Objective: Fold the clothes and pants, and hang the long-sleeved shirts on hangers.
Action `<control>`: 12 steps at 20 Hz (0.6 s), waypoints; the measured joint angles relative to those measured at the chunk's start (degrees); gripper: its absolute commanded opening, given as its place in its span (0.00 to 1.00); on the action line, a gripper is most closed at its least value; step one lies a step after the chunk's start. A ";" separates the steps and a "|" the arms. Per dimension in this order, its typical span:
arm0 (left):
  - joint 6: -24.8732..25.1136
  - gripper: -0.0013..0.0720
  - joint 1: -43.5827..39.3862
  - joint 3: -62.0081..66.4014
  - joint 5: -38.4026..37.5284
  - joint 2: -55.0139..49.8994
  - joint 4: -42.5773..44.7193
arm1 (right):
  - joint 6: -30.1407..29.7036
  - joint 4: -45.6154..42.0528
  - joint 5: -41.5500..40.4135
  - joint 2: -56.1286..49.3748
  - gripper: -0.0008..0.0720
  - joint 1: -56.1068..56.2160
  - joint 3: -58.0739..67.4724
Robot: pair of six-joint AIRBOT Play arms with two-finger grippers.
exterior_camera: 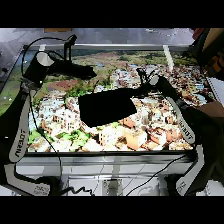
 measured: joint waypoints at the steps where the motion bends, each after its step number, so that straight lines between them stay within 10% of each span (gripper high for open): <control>1: 0.00 0.03 0.00 -0.02 -0.20 0.00 0.02 | 1.31 -1.40 0.87 -0.09 0.93 -0.48 0.15; 12: 0.79 0.03 0.00 -0.04 -1.07 0.00 0.11 | -0.76 18.91 8.55 -4.00 0.94 -10.47 0.46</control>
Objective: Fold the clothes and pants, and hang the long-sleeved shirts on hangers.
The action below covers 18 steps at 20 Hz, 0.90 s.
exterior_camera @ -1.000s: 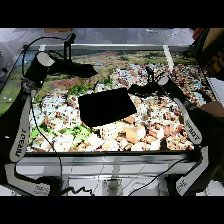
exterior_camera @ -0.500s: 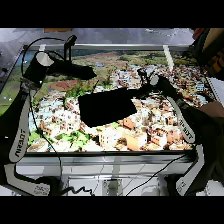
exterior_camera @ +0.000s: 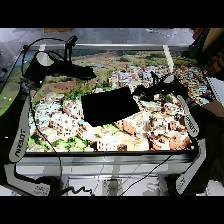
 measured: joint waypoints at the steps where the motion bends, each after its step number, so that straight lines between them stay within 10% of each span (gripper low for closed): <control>1: 0.31 0.03 0.00 0.00 -0.02 0.00 -0.02 | -1.55 1.14 0.09 -0.22 0.94 -0.07 0.04; 11: 1.33 0.03 0.00 -0.02 -0.07 0.00 -0.02 | -0.81 -7.48 -3.87 -1.20 0.93 2.19 0.07; 18: 1.36 0.03 0.00 -0.02 -0.09 0.00 -0.02 | -0.44 4.87 0.68 -5.38 0.93 1.86 0.09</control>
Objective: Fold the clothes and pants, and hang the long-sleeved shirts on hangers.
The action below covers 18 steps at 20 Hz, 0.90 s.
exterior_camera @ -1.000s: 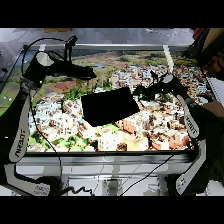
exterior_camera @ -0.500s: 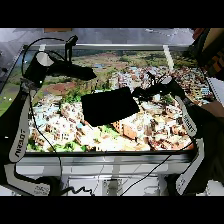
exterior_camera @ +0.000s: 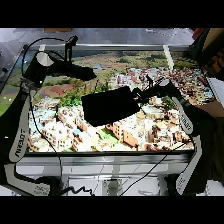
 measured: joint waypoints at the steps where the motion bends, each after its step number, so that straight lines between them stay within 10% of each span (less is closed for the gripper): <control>1: 0.09 0.03 0.00 0.00 0.00 0.00 0.00 | -0.63 2.08 0.55 -0.61 0.93 0.39 0.00; 4: 0.35 0.03 0.00 0.00 0.00 0.00 0.00 | -2.82 6.23 1.27 -1.86 0.93 2.71 -0.04; 10: 0.98 0.03 0.17 0.00 0.00 0.07 0.00 | -4.50 8.57 -7.82 -2.49 0.04 10.21 -0.02; 18: 1.95 0.03 1.90 -0.02 -2.58 3.93 0.35 | -5.18 11.91 -9.86 3.65 0.04 9.16 5.90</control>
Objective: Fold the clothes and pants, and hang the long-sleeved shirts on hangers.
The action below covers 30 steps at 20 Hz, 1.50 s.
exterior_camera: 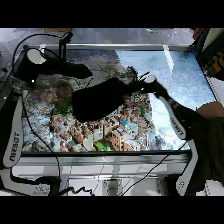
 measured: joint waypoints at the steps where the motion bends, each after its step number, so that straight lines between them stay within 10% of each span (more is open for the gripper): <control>1: 0.20 0.03 0.09 0.00 -0.24 1.33 0.09 | -0.02 -0.04 0.28 2.23 0.04 -1.55 0.39; 8: 0.76 0.03 0.28 0.00 -1.20 16.83 3.93 | 1.20 -3.52 6.64 22.99 0.04 -19.26 1.33; 14: 0.83 0.03 0.31 0.02 -1.29 29.94 6.82 | 13.29 -24.57 16.44 37.09 0.04 -42.25 1.42; 30: 0.83 0.03 0.31 0.02 -1.05 32.92 9.64 | 29.46 -69.40 40.35 41.72 0.10 -76.11 -7.13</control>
